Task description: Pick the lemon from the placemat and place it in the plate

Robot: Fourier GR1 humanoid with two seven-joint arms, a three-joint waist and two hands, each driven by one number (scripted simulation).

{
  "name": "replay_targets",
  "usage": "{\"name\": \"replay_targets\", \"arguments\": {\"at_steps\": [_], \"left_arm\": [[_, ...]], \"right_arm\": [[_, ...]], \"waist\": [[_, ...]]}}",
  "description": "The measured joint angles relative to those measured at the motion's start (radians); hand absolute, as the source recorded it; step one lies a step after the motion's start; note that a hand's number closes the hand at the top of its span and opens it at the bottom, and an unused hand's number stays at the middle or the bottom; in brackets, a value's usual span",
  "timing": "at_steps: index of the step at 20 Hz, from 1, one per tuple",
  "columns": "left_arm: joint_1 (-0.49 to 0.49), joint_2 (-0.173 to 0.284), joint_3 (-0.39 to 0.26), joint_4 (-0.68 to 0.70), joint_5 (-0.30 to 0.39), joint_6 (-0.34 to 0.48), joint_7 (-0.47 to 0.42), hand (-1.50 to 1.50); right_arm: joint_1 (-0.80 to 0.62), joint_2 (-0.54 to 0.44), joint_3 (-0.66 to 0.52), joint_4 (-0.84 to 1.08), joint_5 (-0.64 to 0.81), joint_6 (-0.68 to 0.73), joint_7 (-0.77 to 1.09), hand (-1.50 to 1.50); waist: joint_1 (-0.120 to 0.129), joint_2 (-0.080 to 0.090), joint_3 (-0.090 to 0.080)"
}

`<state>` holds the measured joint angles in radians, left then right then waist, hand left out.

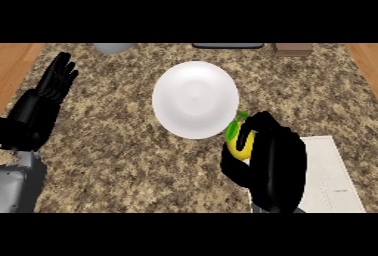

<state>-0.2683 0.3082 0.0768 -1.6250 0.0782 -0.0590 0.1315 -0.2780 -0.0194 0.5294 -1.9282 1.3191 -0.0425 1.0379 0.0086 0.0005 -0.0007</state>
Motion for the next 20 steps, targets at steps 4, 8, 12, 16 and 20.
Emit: {"name": "replay_targets", "arguments": {"at_steps": [4, 8, 12, 16, 20], "left_arm": [[-0.003, -0.01, -0.005, 0.01, -0.007, -0.006, -0.006, 0.0], [0.008, -0.019, -0.009, -0.008, -0.013, -0.006, -0.008, 0.0], [-0.008, -0.025, -0.007, 0.008, -0.021, -0.002, -0.011, 0.0], [-0.034, -0.033, -0.016, 0.007, -0.025, -0.002, 0.006, 0.0], [-0.054, -0.033, -0.013, 0.028, -0.028, -0.009, -0.004, 0.0]], "right_arm": [[-0.167, 0.009, -0.025, 0.148, -0.088, -0.032, 0.019, 1.5], [-0.309, 0.013, -0.091, 0.328, -0.185, -0.098, 0.003, 1.5], [-0.43, 0.015, -0.139, 0.539, -0.269, -0.195, -0.025, 1.5], [-0.525, 0.016, -0.18, 0.784, -0.32, -0.311, -0.064, 1.5], [-0.64, 0.017, -0.185, 1.016, -0.382, -0.395, -0.089, 1.5]], "waist": [[0.006, 0.002, 0.0], [0.014, 0.004, 0.0], [0.02, 0.006, 0.001], [0.03, 0.01, 0.001], [0.038, 0.013, 0.001]]}}
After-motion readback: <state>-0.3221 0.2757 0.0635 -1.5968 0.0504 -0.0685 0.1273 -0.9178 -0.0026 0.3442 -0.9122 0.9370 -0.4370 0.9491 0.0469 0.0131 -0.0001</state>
